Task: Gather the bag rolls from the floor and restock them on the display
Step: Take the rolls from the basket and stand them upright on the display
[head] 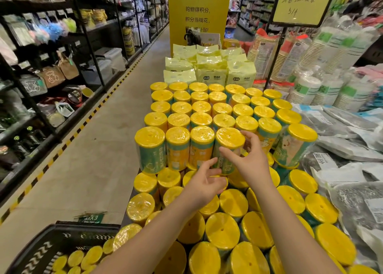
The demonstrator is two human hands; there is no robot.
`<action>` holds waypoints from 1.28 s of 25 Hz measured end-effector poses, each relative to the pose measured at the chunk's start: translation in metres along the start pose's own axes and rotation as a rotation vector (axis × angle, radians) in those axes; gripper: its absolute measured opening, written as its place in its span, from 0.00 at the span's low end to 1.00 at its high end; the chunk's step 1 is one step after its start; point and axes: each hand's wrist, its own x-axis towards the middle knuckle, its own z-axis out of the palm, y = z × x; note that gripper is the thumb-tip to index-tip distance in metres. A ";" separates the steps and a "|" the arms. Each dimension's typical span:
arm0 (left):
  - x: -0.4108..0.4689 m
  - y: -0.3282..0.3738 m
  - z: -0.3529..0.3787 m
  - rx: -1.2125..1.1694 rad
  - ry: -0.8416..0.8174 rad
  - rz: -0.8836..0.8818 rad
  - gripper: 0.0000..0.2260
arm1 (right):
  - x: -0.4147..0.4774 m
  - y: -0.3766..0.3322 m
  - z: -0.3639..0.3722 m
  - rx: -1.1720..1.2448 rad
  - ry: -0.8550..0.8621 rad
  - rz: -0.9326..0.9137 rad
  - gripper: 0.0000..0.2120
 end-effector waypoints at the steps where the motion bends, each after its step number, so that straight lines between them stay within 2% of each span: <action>1: -0.001 0.003 0.000 0.008 -0.003 -0.008 0.31 | 0.000 0.002 0.001 -0.016 0.002 -0.006 0.39; 4: -0.008 0.015 -0.004 0.099 -0.038 -0.048 0.31 | -0.002 0.002 -0.003 -0.041 -0.051 0.018 0.42; 7: -0.024 0.035 -0.024 0.445 -0.052 -0.021 0.29 | -0.013 -0.006 -0.015 -0.207 -0.076 -0.038 0.43; 10: -0.052 0.061 -0.048 0.912 0.021 0.140 0.30 | -0.043 -0.027 -0.026 -0.440 -0.075 -0.255 0.40; 13: -0.087 0.078 -0.059 1.331 0.106 0.245 0.28 | -0.074 -0.053 -0.027 -0.539 -0.225 -0.470 0.32; 15: -0.116 0.080 -0.064 1.485 0.163 0.235 0.27 | -0.094 -0.070 -0.019 -0.562 -0.324 -0.549 0.29; 20: -0.175 0.061 -0.095 1.551 0.278 0.017 0.27 | -0.132 -0.103 0.036 -0.568 -0.541 -0.660 0.29; 23: -0.208 0.051 -0.118 1.545 0.316 -0.075 0.27 | -0.150 -0.125 0.064 -0.582 -0.584 -0.696 0.29; 27: -0.252 0.040 -0.168 1.523 0.313 -0.119 0.28 | -0.184 -0.163 0.104 -0.604 -0.622 -0.718 0.29; 32: -0.298 0.008 -0.270 1.465 0.336 -0.071 0.28 | -0.229 -0.207 0.191 -0.706 -0.650 -0.666 0.31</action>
